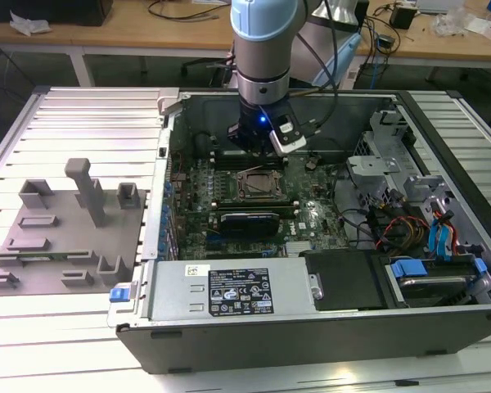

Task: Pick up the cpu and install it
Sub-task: 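Install the first cpu locking lever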

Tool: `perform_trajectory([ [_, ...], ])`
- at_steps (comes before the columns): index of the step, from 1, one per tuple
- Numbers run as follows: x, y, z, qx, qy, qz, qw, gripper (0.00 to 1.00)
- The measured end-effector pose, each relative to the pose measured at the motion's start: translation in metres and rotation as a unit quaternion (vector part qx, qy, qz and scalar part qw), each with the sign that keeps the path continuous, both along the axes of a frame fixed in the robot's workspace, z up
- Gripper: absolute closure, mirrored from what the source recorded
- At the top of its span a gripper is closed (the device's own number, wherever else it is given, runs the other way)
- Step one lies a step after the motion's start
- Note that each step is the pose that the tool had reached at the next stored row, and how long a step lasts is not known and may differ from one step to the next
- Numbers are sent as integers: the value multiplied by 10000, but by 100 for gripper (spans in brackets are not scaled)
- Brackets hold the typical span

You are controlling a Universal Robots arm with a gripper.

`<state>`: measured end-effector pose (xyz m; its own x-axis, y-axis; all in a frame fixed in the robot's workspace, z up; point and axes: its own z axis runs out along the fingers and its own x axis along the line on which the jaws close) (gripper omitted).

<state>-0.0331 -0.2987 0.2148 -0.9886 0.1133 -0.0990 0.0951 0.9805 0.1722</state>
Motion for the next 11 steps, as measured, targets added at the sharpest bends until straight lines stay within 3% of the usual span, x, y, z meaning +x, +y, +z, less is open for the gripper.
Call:
perform_trajectory([
  [4,-29,-1,-31,-1,-116,1,9999,89],
  [7,-79,0,-43,0,-141,0,9999,89],
  [9,-123,-1,-86,-1,-204,1,9998,89],
  [11,-127,-1,-92,-1,-209,1,9998,89],
])
